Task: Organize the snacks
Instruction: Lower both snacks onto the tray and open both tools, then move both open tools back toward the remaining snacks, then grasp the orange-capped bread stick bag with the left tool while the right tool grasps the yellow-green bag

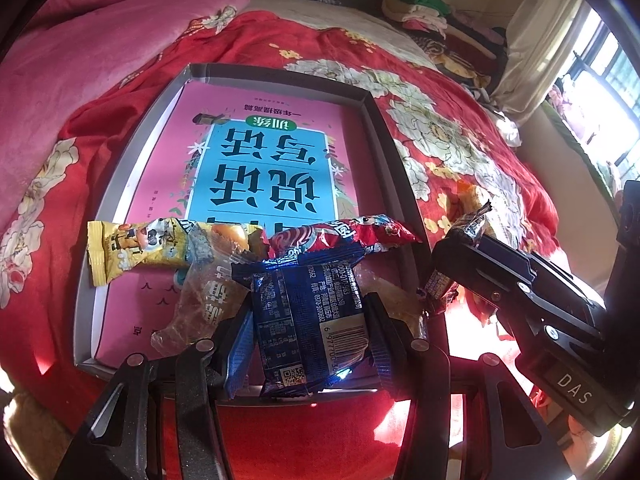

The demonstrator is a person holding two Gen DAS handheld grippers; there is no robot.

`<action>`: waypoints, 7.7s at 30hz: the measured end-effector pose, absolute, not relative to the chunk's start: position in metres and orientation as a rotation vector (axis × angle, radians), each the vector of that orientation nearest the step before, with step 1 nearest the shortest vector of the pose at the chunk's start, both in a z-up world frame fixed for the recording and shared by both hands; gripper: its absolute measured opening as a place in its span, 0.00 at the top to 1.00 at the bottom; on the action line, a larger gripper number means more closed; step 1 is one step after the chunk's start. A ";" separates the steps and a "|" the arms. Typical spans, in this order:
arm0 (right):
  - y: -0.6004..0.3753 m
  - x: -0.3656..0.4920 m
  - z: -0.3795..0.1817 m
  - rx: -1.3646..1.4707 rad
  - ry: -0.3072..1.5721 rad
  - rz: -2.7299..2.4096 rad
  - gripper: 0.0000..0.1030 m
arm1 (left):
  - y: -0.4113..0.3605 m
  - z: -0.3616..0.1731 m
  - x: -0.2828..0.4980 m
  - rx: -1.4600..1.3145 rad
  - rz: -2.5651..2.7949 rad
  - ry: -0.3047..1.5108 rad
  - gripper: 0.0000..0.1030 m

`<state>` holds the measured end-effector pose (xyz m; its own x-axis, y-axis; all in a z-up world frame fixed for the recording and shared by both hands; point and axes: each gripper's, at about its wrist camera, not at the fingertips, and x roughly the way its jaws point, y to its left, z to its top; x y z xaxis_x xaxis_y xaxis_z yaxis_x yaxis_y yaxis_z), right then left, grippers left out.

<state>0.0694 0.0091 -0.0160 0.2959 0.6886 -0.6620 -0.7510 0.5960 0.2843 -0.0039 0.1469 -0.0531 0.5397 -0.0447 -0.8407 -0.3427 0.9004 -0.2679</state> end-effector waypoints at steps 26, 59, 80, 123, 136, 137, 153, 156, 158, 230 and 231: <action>0.015 0.069 -0.032 -0.062 0.883 1.001 0.70 | 0.162 -0.064 -0.003 -0.428 0.257 1.006 0.48; -0.014 0.065 -0.018 -0.072 0.824 0.953 0.39 | 0.163 -0.051 -0.005 -0.444 0.259 0.956 0.41; -0.027 0.060 -0.006 -0.095 0.759 0.924 0.26 | 0.147 -0.024 -0.008 -0.412 0.228 0.871 0.26; -0.112 0.097 0.029 0.117 0.676 0.750 0.18 | 0.101 0.029 -0.019 -0.346 0.156 0.799 0.26; -0.152 0.114 0.023 0.155 0.692 0.639 0.18 | 0.086 0.031 -0.014 -0.331 0.128 0.807 0.25; -0.155 0.115 0.023 0.154 0.696 0.629 0.18 | 0.085 0.031 -0.013 -0.331 0.124 0.809 0.25; -0.188 0.133 0.015 0.193 0.756 0.557 0.18 | 0.051 0.016 0.006 -0.281 0.070 0.875 0.26; -0.187 0.136 0.008 0.177 0.794 0.557 0.18 | 0.045 0.012 0.010 -0.272 0.061 0.893 0.25; -0.186 0.137 0.002 0.164 0.821 0.557 0.18 | 0.041 0.008 0.012 -0.268 0.053 0.904 0.26; -0.171 0.168 -0.067 0.100 1.058 0.570 0.66 | 0.018 -0.068 0.158 -0.460 -0.022 1.061 0.78; -0.172 0.167 -0.064 0.108 1.051 0.572 0.66 | 0.020 -0.066 0.154 -0.467 -0.024 1.054 0.78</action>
